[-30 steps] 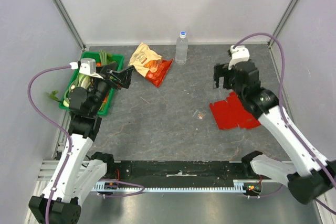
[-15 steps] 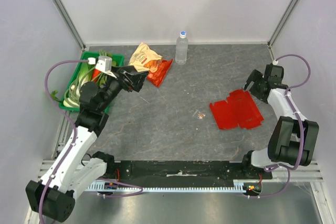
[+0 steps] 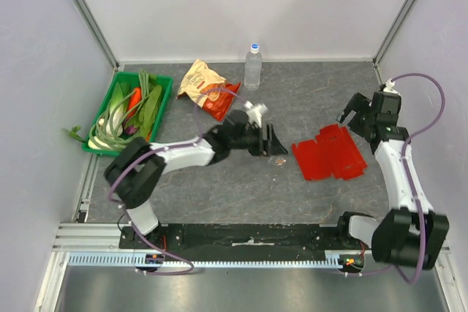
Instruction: Fold the paper box
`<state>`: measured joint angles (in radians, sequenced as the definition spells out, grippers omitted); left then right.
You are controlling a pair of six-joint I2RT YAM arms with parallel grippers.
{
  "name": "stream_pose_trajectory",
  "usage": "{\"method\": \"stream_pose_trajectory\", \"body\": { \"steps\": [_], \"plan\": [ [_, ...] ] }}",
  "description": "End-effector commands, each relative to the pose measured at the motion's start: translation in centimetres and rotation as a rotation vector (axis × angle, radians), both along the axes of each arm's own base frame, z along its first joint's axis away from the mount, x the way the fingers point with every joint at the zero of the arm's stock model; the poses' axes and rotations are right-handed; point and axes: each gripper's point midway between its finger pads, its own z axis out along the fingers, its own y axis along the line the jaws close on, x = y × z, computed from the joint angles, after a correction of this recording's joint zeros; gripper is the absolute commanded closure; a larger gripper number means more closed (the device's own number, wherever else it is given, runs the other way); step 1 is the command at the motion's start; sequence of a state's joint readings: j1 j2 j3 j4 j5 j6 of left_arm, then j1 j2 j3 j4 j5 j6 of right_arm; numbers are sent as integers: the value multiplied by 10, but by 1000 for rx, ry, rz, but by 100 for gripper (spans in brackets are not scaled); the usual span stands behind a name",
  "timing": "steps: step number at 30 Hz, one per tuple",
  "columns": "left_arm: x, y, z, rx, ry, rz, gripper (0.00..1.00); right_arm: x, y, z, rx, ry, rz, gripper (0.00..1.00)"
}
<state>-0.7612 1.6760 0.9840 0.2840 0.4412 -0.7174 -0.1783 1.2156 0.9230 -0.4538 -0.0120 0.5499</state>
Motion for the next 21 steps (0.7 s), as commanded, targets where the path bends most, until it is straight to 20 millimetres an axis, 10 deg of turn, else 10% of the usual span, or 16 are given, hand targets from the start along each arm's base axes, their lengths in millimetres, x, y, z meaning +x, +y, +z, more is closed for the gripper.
{"method": "stream_pose_trajectory", "body": {
  "steps": [1, 6, 21],
  "plan": [
    [-22, -61, 4, -117, 194, 48, 26, -15, 20, 47, 26, -139, 29, 2],
    [-56, -87, -35, -82, 356, 170, 26, -25, 24, 79, 21, -219, 35, 2],
    [-12, -113, -85, -251, 390, 515, 34, -40, 27, 109, -17, -315, 63, 2]
  ]
}}
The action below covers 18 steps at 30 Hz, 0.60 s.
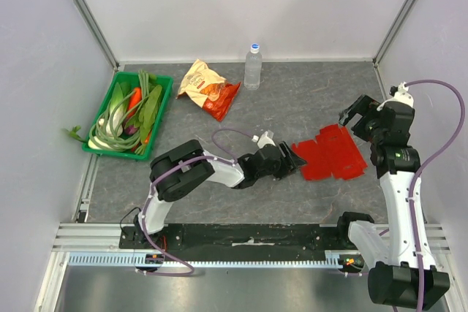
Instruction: Fold the paper box
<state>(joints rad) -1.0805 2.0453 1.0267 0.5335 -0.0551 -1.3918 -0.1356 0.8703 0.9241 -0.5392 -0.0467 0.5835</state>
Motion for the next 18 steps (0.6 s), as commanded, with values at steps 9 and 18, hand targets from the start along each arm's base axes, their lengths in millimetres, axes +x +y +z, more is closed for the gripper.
{"method": "stream_pose_trajectory", "body": {
  "steps": [9, 18],
  "plan": [
    [52, -27, -12, -125, -133, 195, 69, 3, -1, 11, -38, -32, 26, 2],
    [53, -29, 132, -98, -650, -64, 98, 3, -4, 20, -161, -40, 99, 2]
  ]
}}
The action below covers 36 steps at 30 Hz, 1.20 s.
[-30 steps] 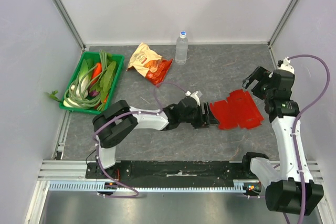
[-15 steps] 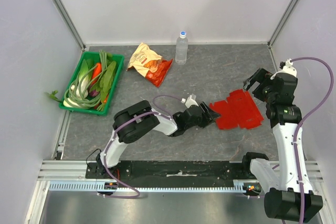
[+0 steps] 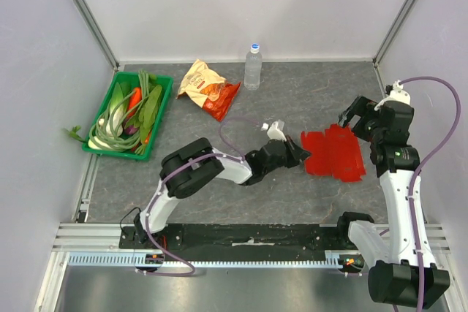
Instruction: Fold the paper box
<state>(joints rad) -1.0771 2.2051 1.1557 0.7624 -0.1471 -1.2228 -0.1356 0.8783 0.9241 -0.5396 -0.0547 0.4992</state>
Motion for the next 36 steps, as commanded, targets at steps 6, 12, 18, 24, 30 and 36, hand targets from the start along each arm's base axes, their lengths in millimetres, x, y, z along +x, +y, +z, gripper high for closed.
{"method": "stream_pose_trajectory", "body": {
  "steps": [6, 12, 18, 24, 30, 36],
  "plan": [
    [27, 109, 194, 3, -498, -66, 98, 9, 32, 49, -86, -166, 278, 2],
    [5, 222, 211, 53, -512, -77, 98, 21, 89, 86, -5, -386, 630, 2],
    [-33, 286, 218, 168, -588, -54, 98, 29, 157, 97, 263, -462, 993, 3],
    [-50, 308, 213, 170, -600, -17, 98, 3, 247, 68, 295, -409, 1224, 3],
    [-65, 309, 211, 114, -619, -39, 98, 2, 273, 57, 420, -375, 1227, 55],
    [-59, 336, 193, 262, -496, 72, 38, -15, 272, 49, 435, -401, 1266, 100]
  ]
}}
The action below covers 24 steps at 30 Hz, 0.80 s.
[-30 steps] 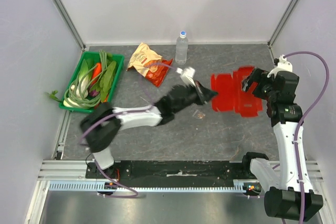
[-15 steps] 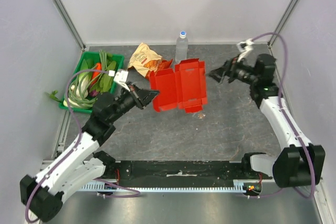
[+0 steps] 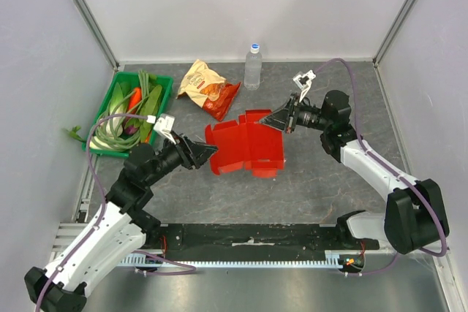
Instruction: Fold the paper box
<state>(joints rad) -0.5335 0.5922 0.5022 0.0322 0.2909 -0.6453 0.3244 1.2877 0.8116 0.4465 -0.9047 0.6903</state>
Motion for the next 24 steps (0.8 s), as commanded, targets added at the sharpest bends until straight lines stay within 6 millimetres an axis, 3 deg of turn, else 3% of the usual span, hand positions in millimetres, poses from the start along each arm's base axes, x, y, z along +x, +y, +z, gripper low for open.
{"method": "stream_pose_trajectory", "body": {
  "steps": [1, 3, 5, 8, 9, 10, 12, 14, 17, 21, 24],
  "plan": [
    [3, 24, 13, 102, 13, 106, 19, -8, 0, 13, 23, -83, 30, 100],
    [6, 37, 13, 186, 4, 158, 13, -9, 0, 5, -3, -61, 43, 100],
    [6, 40, 36, 223, -95, 151, 8, -15, 0, 3, -9, -74, 80, 100],
    [7, 21, 60, 260, -206, 27, 11, -25, 6, 7, -13, -78, 151, 100],
    [11, 4, 50, 285, -178, -69, 14, -27, 7, -3, -37, -31, 171, 100],
    [11, -5, 65, 281, -206, -115, 33, -32, 14, 2, -47, -42, 204, 100],
    [7, -25, 64, 300, -226, -260, 40, -37, 19, -10, -103, -30, 227, 100],
    [10, -40, 61, 327, -264, -362, 37, -45, 26, -9, -107, -32, 247, 100],
    [13, -49, 61, 344, -330, -408, 25, -58, 33, -6, -95, -40, 290, 100],
    [-4, -66, 56, 329, -359, -551, 23, -73, 44, 0, -66, -52, 334, 100],
    [-6, -74, 50, 309, -361, -582, 23, -80, 49, 1, -56, -52, 357, 100]
  ]
}}
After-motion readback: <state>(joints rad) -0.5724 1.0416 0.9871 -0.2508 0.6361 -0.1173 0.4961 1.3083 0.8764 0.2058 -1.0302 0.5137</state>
